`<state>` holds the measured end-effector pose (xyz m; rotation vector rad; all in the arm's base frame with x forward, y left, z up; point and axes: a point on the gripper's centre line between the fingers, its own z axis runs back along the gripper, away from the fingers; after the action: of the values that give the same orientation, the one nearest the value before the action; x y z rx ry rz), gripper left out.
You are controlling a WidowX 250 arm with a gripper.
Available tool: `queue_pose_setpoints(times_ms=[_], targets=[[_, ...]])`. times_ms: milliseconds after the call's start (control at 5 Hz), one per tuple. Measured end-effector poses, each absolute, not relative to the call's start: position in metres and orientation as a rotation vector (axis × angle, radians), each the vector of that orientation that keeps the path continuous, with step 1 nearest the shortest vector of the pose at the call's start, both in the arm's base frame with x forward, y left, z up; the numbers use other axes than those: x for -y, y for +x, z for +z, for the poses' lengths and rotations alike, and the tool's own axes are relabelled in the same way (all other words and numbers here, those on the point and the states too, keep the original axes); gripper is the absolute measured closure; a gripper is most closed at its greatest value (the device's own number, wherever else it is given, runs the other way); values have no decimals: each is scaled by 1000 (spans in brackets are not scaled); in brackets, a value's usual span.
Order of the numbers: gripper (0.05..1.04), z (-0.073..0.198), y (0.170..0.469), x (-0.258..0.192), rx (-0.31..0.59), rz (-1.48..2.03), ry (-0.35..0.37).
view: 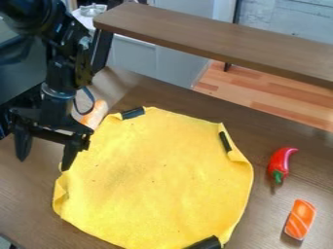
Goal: Put the object into the cloth
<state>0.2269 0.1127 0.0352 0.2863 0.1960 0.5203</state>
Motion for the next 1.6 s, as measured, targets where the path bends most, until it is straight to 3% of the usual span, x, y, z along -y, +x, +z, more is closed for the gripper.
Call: queue_pose_setpoints(times_ms=[200,600,1200,1600], targets=[[82,29,225,-112,-218,514,283],[82,31,241,-129,-178,479,240],[82,43,293,-142,45,416,88],[82,38,321,-147,126,462,97]])
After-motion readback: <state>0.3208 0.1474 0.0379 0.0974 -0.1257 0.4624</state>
